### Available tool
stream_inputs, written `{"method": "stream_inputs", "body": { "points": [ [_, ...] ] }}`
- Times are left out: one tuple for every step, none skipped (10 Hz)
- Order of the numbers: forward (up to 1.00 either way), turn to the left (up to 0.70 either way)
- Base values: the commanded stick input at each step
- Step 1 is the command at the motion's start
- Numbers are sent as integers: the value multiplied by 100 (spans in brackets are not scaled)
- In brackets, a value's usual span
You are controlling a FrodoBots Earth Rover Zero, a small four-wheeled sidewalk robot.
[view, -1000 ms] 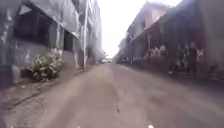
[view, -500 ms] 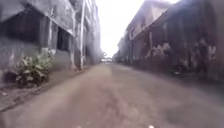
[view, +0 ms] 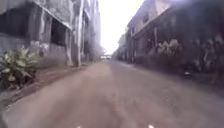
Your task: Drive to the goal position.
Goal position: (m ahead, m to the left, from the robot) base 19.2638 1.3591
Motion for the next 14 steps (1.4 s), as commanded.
{"method": "stream_inputs", "body": {
  "points": [
    [100,0],
    [100,0],
    [100,0],
    [100,0],
    [100,0],
    [100,0],
    [100,0],
    [100,0],
    [100,0],
    [100,0],
    [100,0],
    [100,0],
    [100,0],
    [100,0]
  ]
}}
